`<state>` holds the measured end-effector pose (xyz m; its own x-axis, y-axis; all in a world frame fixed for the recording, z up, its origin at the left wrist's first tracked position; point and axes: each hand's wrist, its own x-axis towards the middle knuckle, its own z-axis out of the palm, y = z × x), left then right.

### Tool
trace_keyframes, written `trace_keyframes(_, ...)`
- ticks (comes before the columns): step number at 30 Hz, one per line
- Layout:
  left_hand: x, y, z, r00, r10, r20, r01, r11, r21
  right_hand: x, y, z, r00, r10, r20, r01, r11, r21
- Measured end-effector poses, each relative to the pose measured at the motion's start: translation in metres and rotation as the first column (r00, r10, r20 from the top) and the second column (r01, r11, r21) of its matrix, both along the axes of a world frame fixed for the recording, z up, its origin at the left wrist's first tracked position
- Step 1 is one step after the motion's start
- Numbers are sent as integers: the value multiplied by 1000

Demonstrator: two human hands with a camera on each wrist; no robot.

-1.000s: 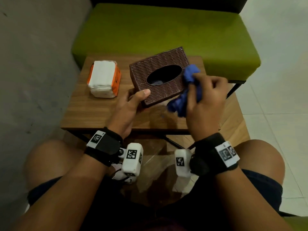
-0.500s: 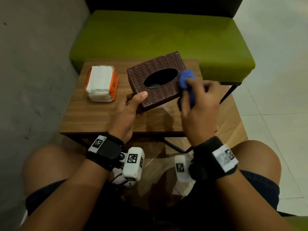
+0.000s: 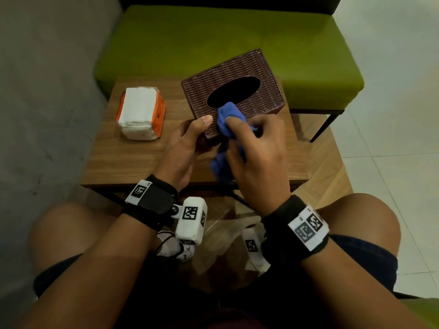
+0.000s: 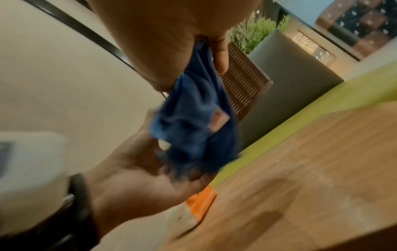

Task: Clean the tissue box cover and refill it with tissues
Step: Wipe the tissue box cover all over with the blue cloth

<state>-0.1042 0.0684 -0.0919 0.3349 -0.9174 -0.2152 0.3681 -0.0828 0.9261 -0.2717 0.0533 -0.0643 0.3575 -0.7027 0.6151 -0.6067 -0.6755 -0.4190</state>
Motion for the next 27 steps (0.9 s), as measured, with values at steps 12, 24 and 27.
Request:
trace_keyframes(12,3,2,-2,1000,-16,23,16,1000,-16,4,-1,11,998,18,-60,-20,999,-44)
trace_keyframes(24,1,11,-11,996,-38,78,38,999,6,5,4,0,998,-21,-63,19,999,-40)
trace_keyframes(27,4,13,-9,998,-9,70,9,1000,2,-9,-15,-4,997,-80,21,81,996,-22)
